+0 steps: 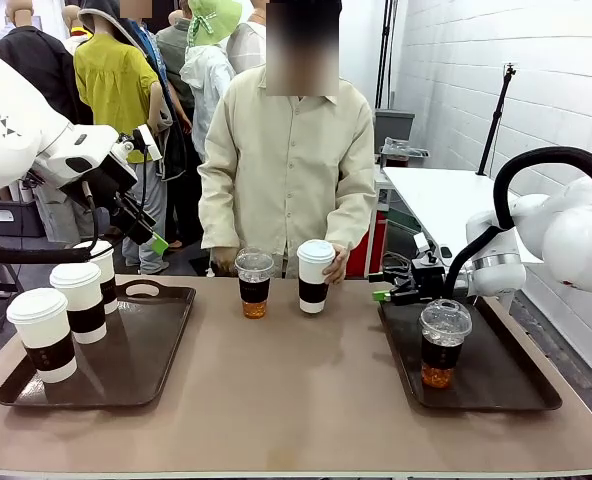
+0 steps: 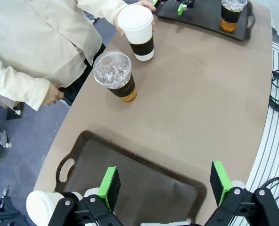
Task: Distribute the coffee onto the tray.
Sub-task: Pick up another iced Americano from the middle of the table and place it on the right Handle tray.
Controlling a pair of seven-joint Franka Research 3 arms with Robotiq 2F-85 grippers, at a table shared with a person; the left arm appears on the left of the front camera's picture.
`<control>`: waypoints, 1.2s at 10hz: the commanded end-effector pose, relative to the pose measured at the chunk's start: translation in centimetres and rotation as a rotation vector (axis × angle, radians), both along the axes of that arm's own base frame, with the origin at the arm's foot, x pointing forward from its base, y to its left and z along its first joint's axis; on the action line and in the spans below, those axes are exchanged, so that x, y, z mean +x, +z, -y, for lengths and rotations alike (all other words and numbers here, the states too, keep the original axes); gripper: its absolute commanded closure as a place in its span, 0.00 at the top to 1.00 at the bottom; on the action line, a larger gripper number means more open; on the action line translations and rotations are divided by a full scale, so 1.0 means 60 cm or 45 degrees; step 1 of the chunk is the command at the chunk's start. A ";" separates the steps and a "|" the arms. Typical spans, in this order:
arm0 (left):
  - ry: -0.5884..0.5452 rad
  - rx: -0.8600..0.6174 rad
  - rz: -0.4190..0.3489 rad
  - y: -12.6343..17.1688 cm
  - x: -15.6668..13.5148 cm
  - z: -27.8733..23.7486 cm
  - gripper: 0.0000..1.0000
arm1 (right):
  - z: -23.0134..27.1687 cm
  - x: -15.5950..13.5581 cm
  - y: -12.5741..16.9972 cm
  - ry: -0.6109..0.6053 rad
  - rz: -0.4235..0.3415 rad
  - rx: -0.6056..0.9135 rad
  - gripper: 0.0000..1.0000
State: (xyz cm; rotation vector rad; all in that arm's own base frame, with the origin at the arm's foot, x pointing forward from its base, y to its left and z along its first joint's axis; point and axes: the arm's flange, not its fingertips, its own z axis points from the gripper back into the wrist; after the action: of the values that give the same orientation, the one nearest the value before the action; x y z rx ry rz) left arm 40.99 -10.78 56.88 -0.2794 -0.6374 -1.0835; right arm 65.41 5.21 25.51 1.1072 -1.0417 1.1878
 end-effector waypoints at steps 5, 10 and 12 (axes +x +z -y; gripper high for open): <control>-0.005 -0.013 -0.005 -0.001 0.001 -0.002 1.00 | -0.001 0.001 0.002 0.000 0.003 0.001 1.00; -0.005 -0.013 -0.005 -0.001 0.001 -0.002 1.00 | -0.001 0.001 0.002 0.000 0.003 0.001 1.00; -0.005 -0.013 -0.005 -0.001 0.001 -0.002 1.00 | -0.005 0.002 0.006 0.003 0.007 -0.001 1.00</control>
State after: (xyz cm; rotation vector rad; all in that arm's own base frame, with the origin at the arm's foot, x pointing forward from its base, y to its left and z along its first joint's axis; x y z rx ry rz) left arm 40.99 -10.78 56.88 -0.2794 -0.6374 -1.0835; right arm 65.43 5.22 25.52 1.1071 -1.0420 1.1883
